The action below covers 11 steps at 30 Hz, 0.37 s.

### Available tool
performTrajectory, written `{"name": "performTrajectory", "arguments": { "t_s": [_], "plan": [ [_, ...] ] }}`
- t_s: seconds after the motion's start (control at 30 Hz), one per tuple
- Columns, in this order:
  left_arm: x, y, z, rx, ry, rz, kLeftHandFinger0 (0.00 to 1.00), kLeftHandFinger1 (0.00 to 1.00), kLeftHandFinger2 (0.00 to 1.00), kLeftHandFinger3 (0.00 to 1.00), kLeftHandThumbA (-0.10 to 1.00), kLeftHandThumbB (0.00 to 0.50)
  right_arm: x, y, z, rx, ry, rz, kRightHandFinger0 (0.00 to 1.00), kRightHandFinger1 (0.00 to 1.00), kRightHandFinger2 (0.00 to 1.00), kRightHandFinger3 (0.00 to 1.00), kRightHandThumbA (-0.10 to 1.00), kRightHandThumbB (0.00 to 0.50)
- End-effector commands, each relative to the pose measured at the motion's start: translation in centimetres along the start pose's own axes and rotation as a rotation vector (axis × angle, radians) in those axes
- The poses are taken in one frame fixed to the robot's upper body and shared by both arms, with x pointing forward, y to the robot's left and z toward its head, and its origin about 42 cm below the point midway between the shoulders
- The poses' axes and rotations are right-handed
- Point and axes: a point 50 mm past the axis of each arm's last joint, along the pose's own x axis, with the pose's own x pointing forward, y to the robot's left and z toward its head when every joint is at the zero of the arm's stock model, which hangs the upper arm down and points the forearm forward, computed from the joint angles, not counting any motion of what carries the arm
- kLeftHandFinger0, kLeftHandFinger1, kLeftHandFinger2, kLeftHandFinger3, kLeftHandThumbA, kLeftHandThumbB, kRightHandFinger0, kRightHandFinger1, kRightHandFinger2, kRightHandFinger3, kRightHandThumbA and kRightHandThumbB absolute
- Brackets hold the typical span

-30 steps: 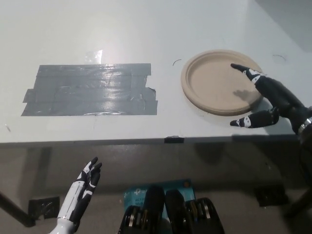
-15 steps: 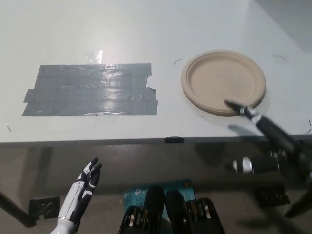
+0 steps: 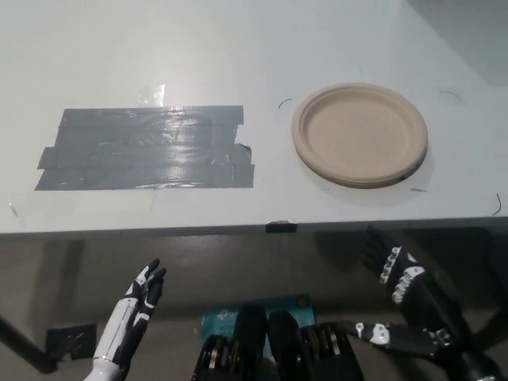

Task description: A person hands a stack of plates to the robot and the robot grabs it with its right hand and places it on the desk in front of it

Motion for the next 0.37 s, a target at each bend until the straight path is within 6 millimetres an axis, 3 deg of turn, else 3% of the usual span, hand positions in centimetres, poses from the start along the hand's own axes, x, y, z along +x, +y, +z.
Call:
{"name": "performTrajectory", "arguments": {
  "t_s": [0.0, 0.33],
  "plan": [
    [-0.15, 1.18, 1.40, 0.014, -0.075, 0.009, 1.00, 1.00, 1.00, 1.00, 0.92, 0.225, 0.90, -1.18, -0.31, 0.045, -0.030, -0.052, 1.00, 1.00, 1.00, 1.00, 1.00, 0.149],
    [0.34, 1.48, 2.15, 0.010, -0.084, -0.001, 1.00, 1.00, 1.00, 1.00, 0.91, 0.237, 1.35, -1.80, -0.15, -0.043, -0.007, -0.041, 1.00, 1.00, 1.00, 1.00, 1.00, 0.062]
  ]
}}
